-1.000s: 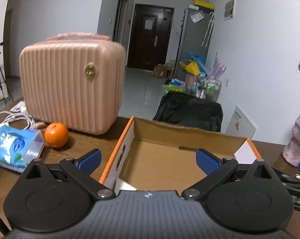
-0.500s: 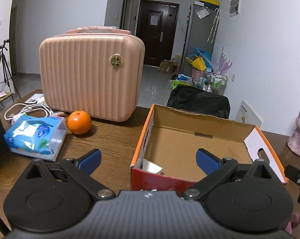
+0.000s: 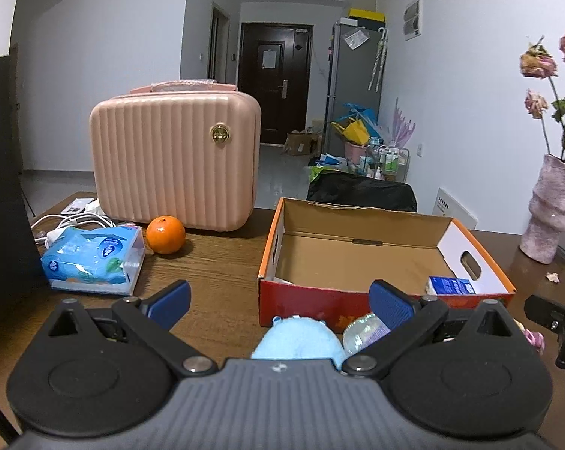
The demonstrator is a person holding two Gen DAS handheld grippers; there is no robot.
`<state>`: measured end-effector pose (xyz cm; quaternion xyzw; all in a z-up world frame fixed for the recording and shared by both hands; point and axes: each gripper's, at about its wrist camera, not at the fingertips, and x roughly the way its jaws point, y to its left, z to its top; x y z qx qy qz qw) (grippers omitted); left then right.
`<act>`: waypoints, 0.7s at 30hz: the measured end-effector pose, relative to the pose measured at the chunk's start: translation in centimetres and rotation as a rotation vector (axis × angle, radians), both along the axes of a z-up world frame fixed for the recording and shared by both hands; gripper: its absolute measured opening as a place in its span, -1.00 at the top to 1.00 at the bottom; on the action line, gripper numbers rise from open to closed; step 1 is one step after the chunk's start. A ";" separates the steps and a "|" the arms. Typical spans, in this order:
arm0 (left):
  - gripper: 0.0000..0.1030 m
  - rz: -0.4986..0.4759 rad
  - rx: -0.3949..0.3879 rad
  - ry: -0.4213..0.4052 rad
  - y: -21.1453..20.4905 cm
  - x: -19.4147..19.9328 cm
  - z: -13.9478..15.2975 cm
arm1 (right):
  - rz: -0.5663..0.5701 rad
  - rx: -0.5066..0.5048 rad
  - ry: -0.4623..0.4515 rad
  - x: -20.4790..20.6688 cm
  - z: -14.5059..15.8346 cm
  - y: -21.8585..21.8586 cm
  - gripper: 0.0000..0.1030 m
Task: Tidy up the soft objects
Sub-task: 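Withdraw both tools and move the left tool toward the pink sponge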
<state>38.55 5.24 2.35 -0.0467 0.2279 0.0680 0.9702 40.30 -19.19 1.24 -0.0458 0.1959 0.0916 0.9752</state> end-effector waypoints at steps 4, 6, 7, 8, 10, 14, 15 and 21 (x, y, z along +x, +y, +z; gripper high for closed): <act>-1.00 -0.016 0.007 -0.018 -0.1 -1.8 0.3 | 0.003 0.011 -0.007 -1.9 0.1 0.0 -1.00; -1.00 -0.023 0.008 -0.023 -0.3 -2.6 0.4 | 0.004 0.018 -0.008 -2.7 0.1 -0.1 -1.00; -1.00 -0.026 0.007 -0.024 -0.3 -3.1 0.4 | 0.004 0.019 -0.008 -3.1 0.1 -0.1 -1.00; -1.00 -0.030 0.006 -0.024 -0.4 -3.4 0.4 | 0.003 0.020 -0.008 -3.4 0.2 -0.2 -1.00; -1.00 -0.037 0.007 -0.025 -0.4 -4.1 0.4 | 0.004 0.024 -0.006 -4.2 0.1 -0.3 -1.00; -1.00 -0.053 0.019 -0.025 -0.4 -5.7 0.1 | 0.005 0.028 -0.002 -5.5 -0.1 -0.3 -1.00; -1.00 -0.055 0.020 -0.024 -0.4 -6.0 0.1 | 0.006 0.028 -0.001 -5.8 -0.2 -0.3 -1.00; -1.00 -0.075 0.034 -0.007 -0.2 -7.9 -0.7 | 0.009 0.025 0.014 -7.5 -0.8 -0.3 -1.00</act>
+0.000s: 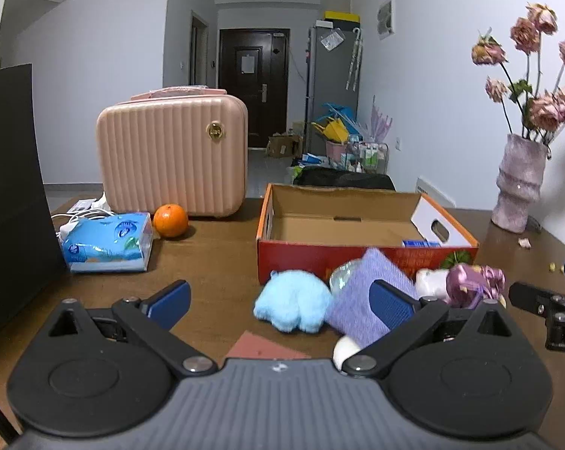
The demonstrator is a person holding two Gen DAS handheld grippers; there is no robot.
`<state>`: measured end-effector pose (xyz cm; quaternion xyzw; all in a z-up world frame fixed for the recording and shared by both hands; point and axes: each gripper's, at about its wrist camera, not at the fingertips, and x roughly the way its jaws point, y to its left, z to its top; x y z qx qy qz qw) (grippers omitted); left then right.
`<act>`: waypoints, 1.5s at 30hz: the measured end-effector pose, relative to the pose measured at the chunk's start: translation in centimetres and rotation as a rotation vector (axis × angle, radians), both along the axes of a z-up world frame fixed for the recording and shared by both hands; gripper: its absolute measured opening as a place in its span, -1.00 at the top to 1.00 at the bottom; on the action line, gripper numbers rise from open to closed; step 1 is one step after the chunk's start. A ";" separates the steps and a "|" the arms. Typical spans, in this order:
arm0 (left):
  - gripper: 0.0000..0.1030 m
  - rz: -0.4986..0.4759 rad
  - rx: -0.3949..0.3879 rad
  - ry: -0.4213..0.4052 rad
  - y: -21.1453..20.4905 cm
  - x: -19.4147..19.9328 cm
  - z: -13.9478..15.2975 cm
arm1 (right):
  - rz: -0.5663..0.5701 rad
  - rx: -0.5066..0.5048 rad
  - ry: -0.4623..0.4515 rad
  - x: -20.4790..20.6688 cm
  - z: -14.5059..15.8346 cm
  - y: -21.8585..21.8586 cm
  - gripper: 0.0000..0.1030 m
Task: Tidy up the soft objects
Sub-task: 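Withdraw both tools and move the left tool toward the pink sponge, then close the left gripper on the pink sponge and lift it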
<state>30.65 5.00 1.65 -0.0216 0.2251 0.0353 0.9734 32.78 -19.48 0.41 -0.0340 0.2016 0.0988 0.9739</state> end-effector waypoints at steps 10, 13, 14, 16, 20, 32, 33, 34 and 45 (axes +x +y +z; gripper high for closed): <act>-1.00 -0.037 0.018 0.036 0.4 -2.0 -1.6 | 0.001 -0.002 0.036 -1.9 -1.6 -0.1 -1.00; -1.00 -0.047 0.025 0.042 0.7 -2.3 -2.0 | 0.000 0.003 0.046 -1.9 -2.0 -0.1 -1.00; -1.00 -0.050 0.030 0.044 0.8 -2.3 -2.1 | -0.001 0.005 0.048 -1.9 -2.1 -0.2 -1.00; -1.00 -0.054 0.042 0.055 1.0 -2.1 -2.5 | -0.005 0.011 0.056 -1.6 -2.5 -0.2 -1.00; -1.00 -0.065 0.052 0.098 1.4 -1.3 -3.8 | -0.013 0.020 0.070 -1.3 -3.2 -0.2 -1.00; -1.00 -0.109 0.075 0.223 2.8 2.7 -7.9 | -0.036 0.020 0.122 -0.1 -5.5 -0.3 -1.00; -1.00 -0.112 0.069 0.233 2.9 3.1 -8.2 | -0.037 0.018 0.125 0.0 -5.7 -0.3 -1.00; -1.00 -0.120 0.058 0.249 3.2 3.6 -8.6 | -0.037 0.017 0.129 0.1 -5.8 -0.3 -1.00; -1.00 -0.109 0.007 0.316 4.5 6.0 -10.4 | -0.028 0.020 0.150 0.6 -6.9 0.0 -1.00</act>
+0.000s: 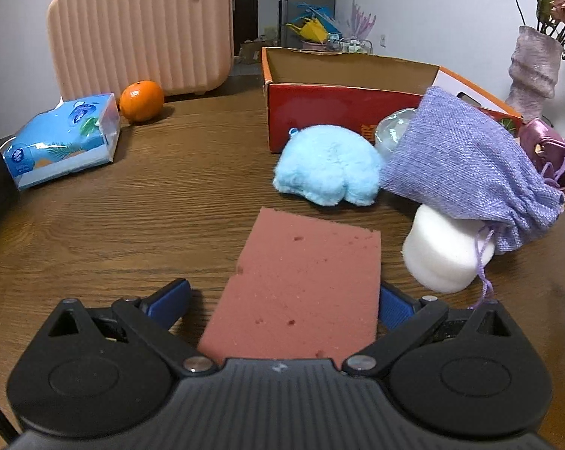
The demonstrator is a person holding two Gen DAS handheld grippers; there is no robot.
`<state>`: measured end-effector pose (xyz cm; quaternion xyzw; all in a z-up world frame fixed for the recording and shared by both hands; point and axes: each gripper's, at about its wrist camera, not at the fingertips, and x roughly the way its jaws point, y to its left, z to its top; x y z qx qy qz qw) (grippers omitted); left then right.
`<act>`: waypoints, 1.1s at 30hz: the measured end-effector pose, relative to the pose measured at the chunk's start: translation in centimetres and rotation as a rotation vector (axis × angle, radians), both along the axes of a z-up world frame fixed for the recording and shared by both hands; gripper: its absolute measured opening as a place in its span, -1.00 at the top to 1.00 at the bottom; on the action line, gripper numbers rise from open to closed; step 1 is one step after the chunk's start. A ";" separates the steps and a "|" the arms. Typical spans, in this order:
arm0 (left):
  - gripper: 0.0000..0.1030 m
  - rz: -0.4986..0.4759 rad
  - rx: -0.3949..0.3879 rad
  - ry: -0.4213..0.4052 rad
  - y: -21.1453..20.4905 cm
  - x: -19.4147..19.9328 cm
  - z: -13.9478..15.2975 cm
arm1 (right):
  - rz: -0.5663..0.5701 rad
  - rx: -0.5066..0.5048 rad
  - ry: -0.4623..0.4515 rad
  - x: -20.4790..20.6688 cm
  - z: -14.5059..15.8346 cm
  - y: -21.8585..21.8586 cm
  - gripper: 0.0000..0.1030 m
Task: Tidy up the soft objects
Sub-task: 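Close the left gripper on the pink sponge and lift it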
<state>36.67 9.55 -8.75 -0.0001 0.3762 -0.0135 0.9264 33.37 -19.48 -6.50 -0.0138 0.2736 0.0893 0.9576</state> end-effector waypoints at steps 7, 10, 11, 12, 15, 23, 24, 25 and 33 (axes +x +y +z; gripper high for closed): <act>-0.40 -0.015 0.016 -0.031 -0.4 -0.4 0.2 | 0.007 -0.003 -0.005 -0.1 -0.1 0.2 -1.00; -0.38 -0.016 0.024 -0.045 -0.6 -0.7 0.4 | 0.008 -0.004 -0.006 -0.1 -0.2 0.2 -1.00; -0.38 -0.014 0.028 -0.048 -0.7 -0.8 0.5 | 0.008 -0.004 -0.007 -0.1 -0.3 0.3 -1.00; -0.38 -0.015 0.028 -0.050 -0.7 -0.8 0.5 | 0.009 -0.004 -0.009 -0.1 -0.3 0.3 -1.00; -0.38 0.001 0.030 -0.080 -0.7 -1.4 1.0 | 0.011 -0.002 -0.017 -0.2 -0.3 0.3 -1.00; -0.38 0.037 0.015 -0.171 -0.8 -3.2 2.8 | 0.024 0.002 -0.053 -0.6 0.1 0.6 -1.00; -0.38 0.039 0.012 -0.177 -0.8 -3.3 2.9 | 0.028 0.006 -0.059 -0.7 0.2 0.7 -1.00; -0.38 0.041 0.011 -0.184 -0.8 -3.5 3.1 | 0.035 0.010 -0.068 -0.9 0.4 0.8 -1.00; -0.38 0.072 0.004 -0.229 -0.3 -4.3 3.9 | 0.093 0.018 -0.153 -2.1 1.9 2.9 -1.00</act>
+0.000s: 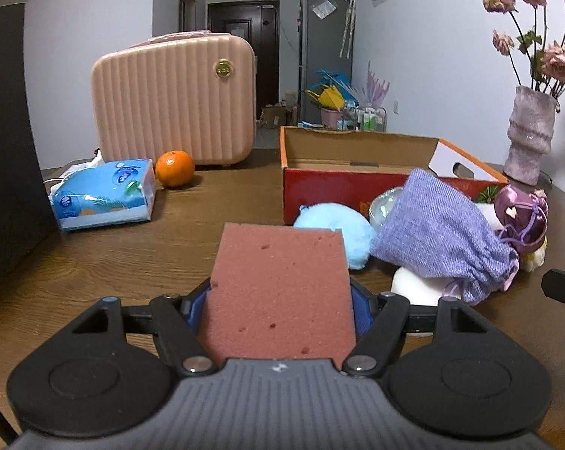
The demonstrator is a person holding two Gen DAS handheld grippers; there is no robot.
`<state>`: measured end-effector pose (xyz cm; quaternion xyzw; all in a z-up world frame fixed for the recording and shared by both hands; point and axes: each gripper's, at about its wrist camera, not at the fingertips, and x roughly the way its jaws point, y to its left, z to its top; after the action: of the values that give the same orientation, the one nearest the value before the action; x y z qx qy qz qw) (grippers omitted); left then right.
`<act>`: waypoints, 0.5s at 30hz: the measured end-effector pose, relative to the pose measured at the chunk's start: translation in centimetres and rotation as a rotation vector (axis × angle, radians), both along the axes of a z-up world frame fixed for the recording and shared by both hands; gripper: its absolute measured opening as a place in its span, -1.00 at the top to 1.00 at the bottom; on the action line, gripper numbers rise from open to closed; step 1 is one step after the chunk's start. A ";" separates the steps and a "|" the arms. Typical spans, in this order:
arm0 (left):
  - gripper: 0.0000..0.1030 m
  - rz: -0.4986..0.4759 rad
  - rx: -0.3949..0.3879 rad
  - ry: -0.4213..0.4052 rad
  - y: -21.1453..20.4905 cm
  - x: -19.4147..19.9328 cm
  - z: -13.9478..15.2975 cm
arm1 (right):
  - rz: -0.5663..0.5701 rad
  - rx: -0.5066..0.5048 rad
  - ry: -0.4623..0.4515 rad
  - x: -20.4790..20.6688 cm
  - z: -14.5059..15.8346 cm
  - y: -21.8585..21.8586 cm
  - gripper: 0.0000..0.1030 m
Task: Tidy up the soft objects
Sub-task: 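Close the left gripper on the pink sponge and lift it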
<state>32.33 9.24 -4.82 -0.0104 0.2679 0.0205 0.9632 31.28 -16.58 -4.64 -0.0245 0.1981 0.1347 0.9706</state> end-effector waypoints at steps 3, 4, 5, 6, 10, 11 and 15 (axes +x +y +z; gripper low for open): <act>-0.38 0.012 -0.007 -0.009 0.4 -0.1 0.2 | 0.015 -0.009 -0.032 -0.1 0.6 1.0 -1.00; -0.38 0.016 -0.008 -0.011 0.5 -0.2 0.3 | 0.020 -0.009 -0.040 -0.1 0.7 1.3 -1.00; -0.38 0.020 -0.008 -0.013 0.6 -0.2 0.3 | 0.025 -0.008 -0.050 0.0 0.9 1.6 -1.00; -0.38 0.024 -0.011 -0.016 0.7 -0.2 0.4 | 0.030 -0.008 -0.059 0.0 1.0 1.9 -1.00; -0.38 0.036 -0.019 -0.030 1.2 -0.5 0.7 | 0.051 -0.013 -0.086 0.6 1.5 3.2 -1.00; -0.38 0.039 -0.021 -0.033 1.3 -0.5 0.8 | 0.056 -0.016 -0.091 0.9 1.5 3.6 -1.00; -0.38 0.054 -0.029 -0.038 1.8 -0.6 0.9 | 0.084 -0.038 -0.087 2.3 1.4 5.1 -1.00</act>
<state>31.75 11.05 -3.89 -0.0318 0.2496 0.0423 0.9669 33.56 -11.50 -3.21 -0.0569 0.1570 0.1701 0.9712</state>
